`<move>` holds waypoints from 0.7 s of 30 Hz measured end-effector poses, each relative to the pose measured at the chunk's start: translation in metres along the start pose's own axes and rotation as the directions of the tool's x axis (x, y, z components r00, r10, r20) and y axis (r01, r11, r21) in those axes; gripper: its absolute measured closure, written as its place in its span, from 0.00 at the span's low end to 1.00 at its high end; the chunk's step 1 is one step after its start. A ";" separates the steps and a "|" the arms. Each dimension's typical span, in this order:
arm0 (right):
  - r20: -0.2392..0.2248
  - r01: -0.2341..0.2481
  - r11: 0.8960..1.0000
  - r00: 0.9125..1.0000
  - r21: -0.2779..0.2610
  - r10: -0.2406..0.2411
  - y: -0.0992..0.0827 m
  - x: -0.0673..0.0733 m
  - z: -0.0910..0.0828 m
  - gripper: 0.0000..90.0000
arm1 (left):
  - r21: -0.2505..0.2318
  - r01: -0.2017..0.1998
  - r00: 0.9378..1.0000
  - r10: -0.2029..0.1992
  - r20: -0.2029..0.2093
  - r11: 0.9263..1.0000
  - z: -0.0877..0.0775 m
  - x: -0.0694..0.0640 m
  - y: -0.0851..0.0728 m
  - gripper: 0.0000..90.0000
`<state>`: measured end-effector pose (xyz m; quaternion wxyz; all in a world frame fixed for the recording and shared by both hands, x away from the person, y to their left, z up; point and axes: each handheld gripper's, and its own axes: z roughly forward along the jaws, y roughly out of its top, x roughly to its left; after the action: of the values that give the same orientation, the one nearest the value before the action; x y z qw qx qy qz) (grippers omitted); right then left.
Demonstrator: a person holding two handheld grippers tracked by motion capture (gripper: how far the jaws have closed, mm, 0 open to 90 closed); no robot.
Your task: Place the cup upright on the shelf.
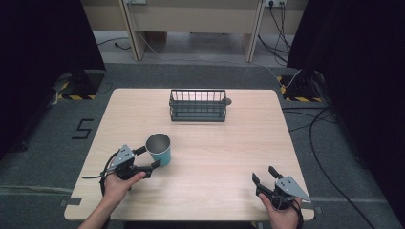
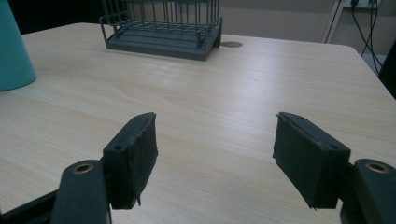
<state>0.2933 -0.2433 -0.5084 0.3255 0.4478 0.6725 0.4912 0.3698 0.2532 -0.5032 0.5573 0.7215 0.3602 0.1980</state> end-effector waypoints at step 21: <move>-0.003 -0.013 1.000 1.000 0.016 0.013 -0.002 0.000 0.001 0.34 | 0.002 0.003 1.000 -0.003 0.013 1.000 0.021 0.002 0.005 0.16</move>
<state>0.2941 -0.2434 -0.5105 0.3174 0.4540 0.6740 0.4887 0.3871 0.2408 -0.5046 0.5591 0.7228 0.3579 0.1921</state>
